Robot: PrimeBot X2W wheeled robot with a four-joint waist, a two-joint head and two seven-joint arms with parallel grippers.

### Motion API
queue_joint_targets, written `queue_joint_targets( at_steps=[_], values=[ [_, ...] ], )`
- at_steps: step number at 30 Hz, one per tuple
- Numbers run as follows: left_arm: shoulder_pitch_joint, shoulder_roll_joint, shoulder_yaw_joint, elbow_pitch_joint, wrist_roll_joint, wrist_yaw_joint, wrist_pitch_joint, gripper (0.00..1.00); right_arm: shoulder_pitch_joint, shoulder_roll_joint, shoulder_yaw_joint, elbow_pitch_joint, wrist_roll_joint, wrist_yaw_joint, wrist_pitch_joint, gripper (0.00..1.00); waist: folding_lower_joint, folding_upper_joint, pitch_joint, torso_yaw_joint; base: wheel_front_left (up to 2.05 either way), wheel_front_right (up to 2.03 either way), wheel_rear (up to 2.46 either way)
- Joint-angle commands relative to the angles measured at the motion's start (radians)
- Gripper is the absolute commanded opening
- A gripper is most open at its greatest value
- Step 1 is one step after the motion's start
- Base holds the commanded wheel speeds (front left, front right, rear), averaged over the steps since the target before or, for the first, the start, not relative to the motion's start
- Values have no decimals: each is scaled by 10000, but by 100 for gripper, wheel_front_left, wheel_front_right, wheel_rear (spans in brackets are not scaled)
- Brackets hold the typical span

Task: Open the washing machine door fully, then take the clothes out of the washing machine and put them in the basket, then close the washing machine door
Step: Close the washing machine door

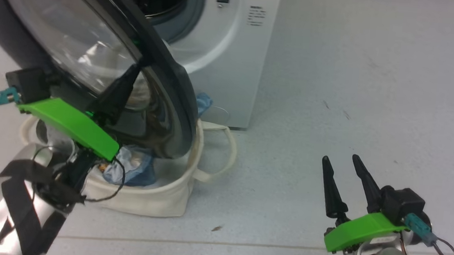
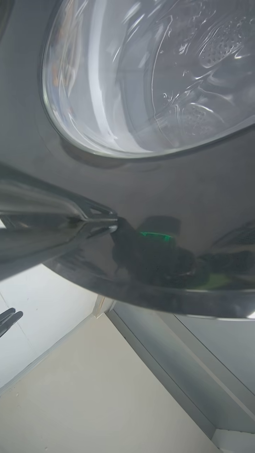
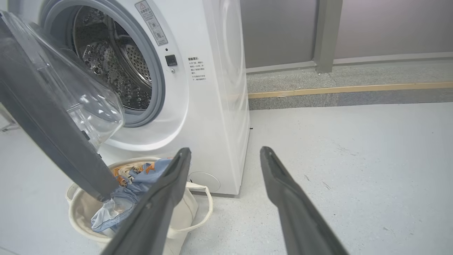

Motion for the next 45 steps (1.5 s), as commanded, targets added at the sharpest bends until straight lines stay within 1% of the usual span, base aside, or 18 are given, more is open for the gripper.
queue_joint_targets(
  at_steps=[1,10,11,12,13,14,15,18,25,29,30,33,36,40,43,45],
  values=[
    [-729,370,365,-126,97,-69,-202,0,-325,81,116,-380,-73,8,-124,100,-1,0,180,-290,0,0,0],
    [-1209,522,-246,822,52,-69,-1045,0,-299,123,27,-477,-117,8,-124,100,-1,0,76,-474,0,0,0],
    [-1191,566,-313,870,10,-69,-1126,1,-275,118,40,-461,-119,8,-124,100,-1,0,9,-467,0,0,0],
    [-1161,611,-351,919,-44,-69,-1230,14,-251,109,56,-440,-118,8,-124,100,-1,0,-68,-454,0,0,0],
    [-1118,663,-394,968,-88,-69,-1325,39,-225,91,75,-421,-117,8,-124,100,-1,0,-150,-436,0,0,0],
    [-1075,742,-445,997,-91,-69,-1424,87,-203,71,98,-409,-114,8,-124,100,-1,0,-229,-424,0,0,0],
    [-1014,838,-460,1053,-81,-69,-1570,99,-184,50,123,-397,-112,8,-124,100,-1,0,-327,-416,0,0,0],
    [-741,1144,-474,1202,-73,-69,-1944,100,-111,-35,146,-381,-119,8,-124,100,-1,0,-607,-383,0,0,0],
    [109,2185,-200,1570,412,-24,-2739,100,67,-139,44,-513,-170,8,-124,100,-1,0,-979,-274,0,0,0],
    [792,2837,193,1629,705,225,-3065,100,193,-142,-63,-604,-184,8,-124,100,-1,0,-1108,-201,0,0,0],
    [792,2837,193,1629,705,225,-3065,100,193,-142,-63,-604,-184,8,-124,100,-1,0,-1108,-201,0,0,0],
    [1384,3299,430,1643,1216,452,-3225,100,261,-136,-148,-671,-227,8,-124,100,-1,0,-1173,-157,0,0,0],
    [1976,3597,850,1718,1696,747,-3295,100,284,-114,-235,-750,-282,8,-124,100,-1,0,-1191,-112,0,0,0],
    [2820,3634,1977,1697,2169,947,-3309,100,290,-55,-350,-868,-321,8,-124,100,-1,0,-1174,-68,0,0,0],
    [3537,3450,2901,1656,2680,983,-3311,100,323,0,-434,-915,-340,8,-124,100,-1,0,-1168,-29,0,0,0],
    [3968,3184,3348,1637,2948,887,-3312,100,337,32,-451,-930,-341,8,-124,100,-1,0,-1160,-3,0,0,0]
  ],
)
